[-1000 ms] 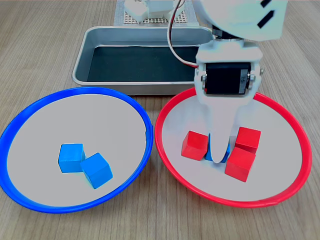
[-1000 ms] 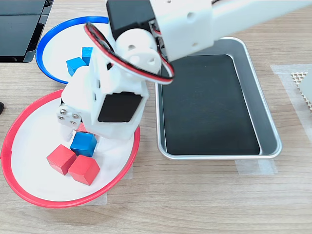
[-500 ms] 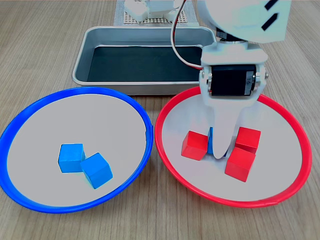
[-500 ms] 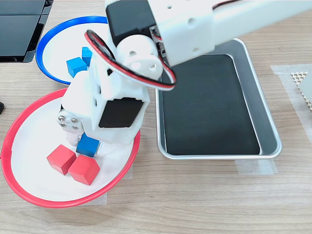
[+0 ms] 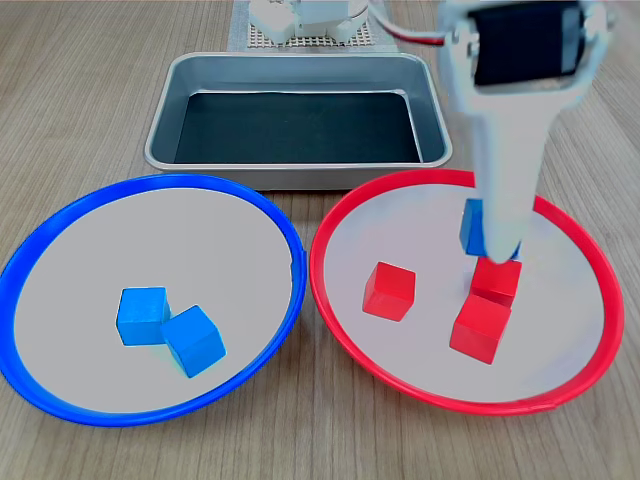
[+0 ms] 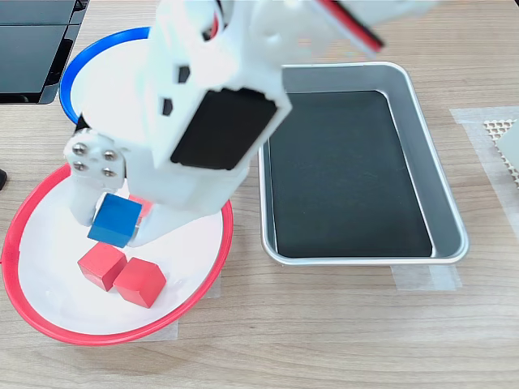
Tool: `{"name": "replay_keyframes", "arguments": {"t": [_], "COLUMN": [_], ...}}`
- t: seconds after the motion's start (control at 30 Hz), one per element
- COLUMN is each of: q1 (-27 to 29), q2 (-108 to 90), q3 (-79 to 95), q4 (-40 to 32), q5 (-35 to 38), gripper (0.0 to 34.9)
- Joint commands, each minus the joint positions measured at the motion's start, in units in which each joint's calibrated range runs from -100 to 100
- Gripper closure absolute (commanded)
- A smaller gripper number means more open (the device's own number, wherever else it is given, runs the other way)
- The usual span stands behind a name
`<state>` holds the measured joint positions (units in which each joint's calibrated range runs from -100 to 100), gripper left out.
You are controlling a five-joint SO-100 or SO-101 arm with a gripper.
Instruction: Relocate any blue block in the red dish to the blue dish, correcting any misplacements.
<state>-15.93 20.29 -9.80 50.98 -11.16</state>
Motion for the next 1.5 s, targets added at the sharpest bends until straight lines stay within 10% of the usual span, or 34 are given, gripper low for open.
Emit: {"name": "replay_keyframes", "arguments": {"t": [0.0,0.57,1.47], "q1": [1.4,24.2,25.9], "q2": [-7.6,-14.2,5.9], "q3": [1.4,13.2,-3.2], "q4": [-0.3,0.7,3.5], "q5": [1.7,9.0,8.5], "gripper": [34.9,34.9,34.9]}}
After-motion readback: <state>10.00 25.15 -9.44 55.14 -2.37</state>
